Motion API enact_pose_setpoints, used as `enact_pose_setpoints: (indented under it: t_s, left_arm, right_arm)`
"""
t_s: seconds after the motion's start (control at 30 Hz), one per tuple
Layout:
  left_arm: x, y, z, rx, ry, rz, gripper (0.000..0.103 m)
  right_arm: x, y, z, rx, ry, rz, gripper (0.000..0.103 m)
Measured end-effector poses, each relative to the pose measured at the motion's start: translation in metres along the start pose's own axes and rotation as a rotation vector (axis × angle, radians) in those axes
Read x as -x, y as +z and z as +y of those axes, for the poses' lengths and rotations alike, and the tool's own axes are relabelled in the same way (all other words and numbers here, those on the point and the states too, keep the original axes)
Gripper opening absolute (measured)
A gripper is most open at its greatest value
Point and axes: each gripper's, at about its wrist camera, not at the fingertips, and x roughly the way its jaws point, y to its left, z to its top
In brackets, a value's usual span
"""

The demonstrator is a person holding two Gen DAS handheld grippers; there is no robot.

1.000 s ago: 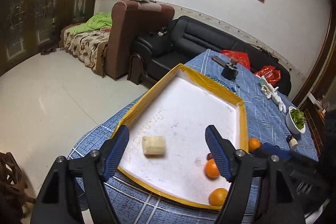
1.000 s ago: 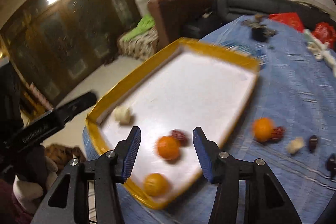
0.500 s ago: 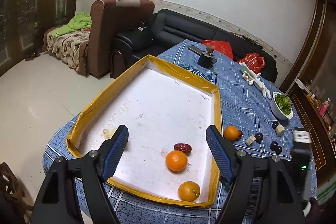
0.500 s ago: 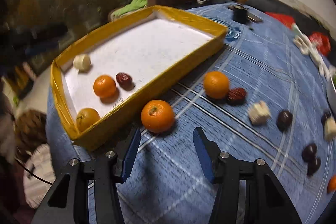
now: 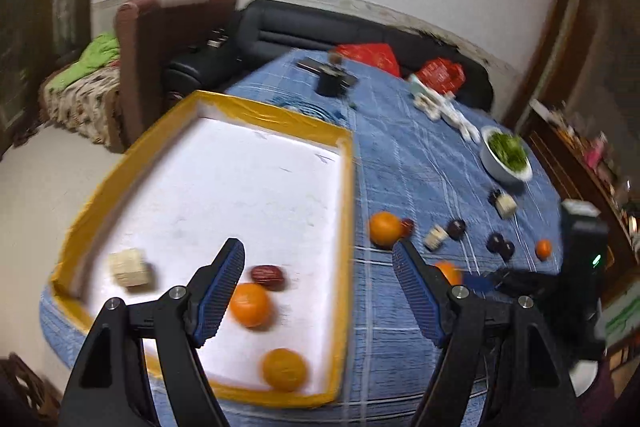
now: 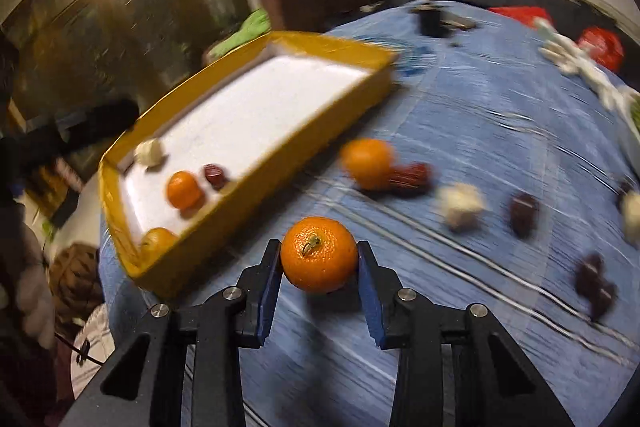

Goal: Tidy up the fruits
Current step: 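Grasp another tangerine with the right tool while the left tool approaches a tangerine, then grasp the tangerine with the left tool, carry both tangerines into the tray, release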

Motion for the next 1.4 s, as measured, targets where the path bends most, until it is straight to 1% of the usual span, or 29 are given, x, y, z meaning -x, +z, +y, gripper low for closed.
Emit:
enact_pose_setpoints:
  t_s: [0.07,0.13,0.2,0.27,0.33,0.4,0.5,0.57,0.63,0.67,0.73,0.77,0.8,0.83,0.87,0.97,1.07,1.13,1.2,1.27,1.33,1.4]
  left_arm:
    - [-0.013,0.000,-0.019,-0.047,-0.024,0.023,0.076]
    - [-0.028,0.001,-0.038,-0.092,-0.047,0.044,0.076]
    - [-0.041,0.002,-0.055,-0.137,-0.059,0.055,0.076]
    - [-0.058,0.004,-0.072,-0.195,-0.064,0.067,0.076]
    - [-0.077,0.007,-0.083,-0.245,-0.056,0.090,0.076]
    - [-0.095,0.011,-0.089,-0.262,-0.042,0.122,0.076]
    - [-0.120,0.016,-0.086,-0.223,-0.061,0.179,0.076]
    - [-0.130,0.018,-0.084,-0.200,-0.063,0.210,0.074]
    - [-0.134,0.018,-0.084,-0.205,-0.057,0.226,0.074]
    - [-0.134,0.016,-0.086,-0.210,-0.070,0.240,0.071]
    - [-0.130,0.013,-0.090,-0.242,-0.078,0.241,0.068]
    - [-0.127,0.011,-0.092,-0.254,-0.100,0.247,0.061]
    - [-0.123,0.009,-0.092,-0.261,-0.120,0.252,0.057]
    - [-0.119,0.007,-0.094,-0.267,-0.138,0.255,0.050]
    - [-0.117,0.007,-0.094,-0.269,-0.136,0.250,0.049]
    - [-0.119,0.008,-0.094,-0.272,-0.095,0.226,0.049]
    - [-0.129,0.007,-0.095,-0.277,-0.056,0.236,0.049]
    - [-0.133,0.004,-0.097,-0.296,-0.023,0.228,0.049]
    - [-0.134,0.003,-0.096,-0.297,-0.011,0.224,0.048]
    - [-0.132,0.004,-0.094,-0.292,0.012,0.208,0.033]
    - [-0.131,0.005,-0.090,-0.267,-0.004,0.209,0.033]
    - [-0.128,0.005,-0.088,-0.246,-0.005,0.196,0.033]
  right_arm:
    - [0.016,-0.008,-0.024,-0.039,-0.069,-0.027,0.041]
    - [0.024,-0.013,-0.047,-0.091,-0.107,-0.041,0.041]
    - [0.032,-0.020,-0.072,-0.174,-0.107,-0.060,0.041]
    - [0.035,-0.025,-0.093,-0.253,-0.083,-0.078,0.041]
    - [0.035,-0.027,-0.104,-0.301,-0.055,-0.082,0.041]
    - [0.036,-0.024,-0.106,-0.307,-0.041,-0.089,0.041]
    - [0.037,-0.023,-0.102,-0.296,-0.022,-0.097,0.041]
    - [0.038,-0.022,-0.100,-0.288,-0.015,-0.102,0.041]
    - [0.038,-0.023,-0.099,-0.289,-0.007,-0.100,0.042]
    - [0.037,-0.023,-0.100,-0.291,-0.005,-0.099,0.042]
    - [0.037,-0.024,-0.101,-0.297,-0.002,-0.096,0.042]
    - [0.037,-0.023,-0.101,-0.300,0.002,-0.096,0.042]
    - [0.038,-0.026,-0.102,-0.302,0.004,-0.097,0.042]
    - [0.038,-0.027,-0.102,-0.303,0.004,-0.098,0.042]
    - [0.038,-0.027,-0.102,-0.305,0.004,-0.098,0.042]
    - [0.037,-0.027,-0.103,-0.310,0.006,-0.092,0.042]
    - [0.036,-0.028,-0.104,-0.313,0.004,-0.089,0.042]
    - [0.035,-0.028,-0.105,-0.314,0.002,-0.086,0.042]
    - [0.034,-0.027,-0.106,-0.315,0.002,-0.080,0.042]
    - [0.031,-0.027,-0.105,-0.312,0.002,-0.069,0.042]
    - [0.029,-0.027,-0.105,-0.308,-0.004,-0.060,0.042]
    - [0.029,-0.028,-0.104,-0.303,-0.012,-0.055,0.042]
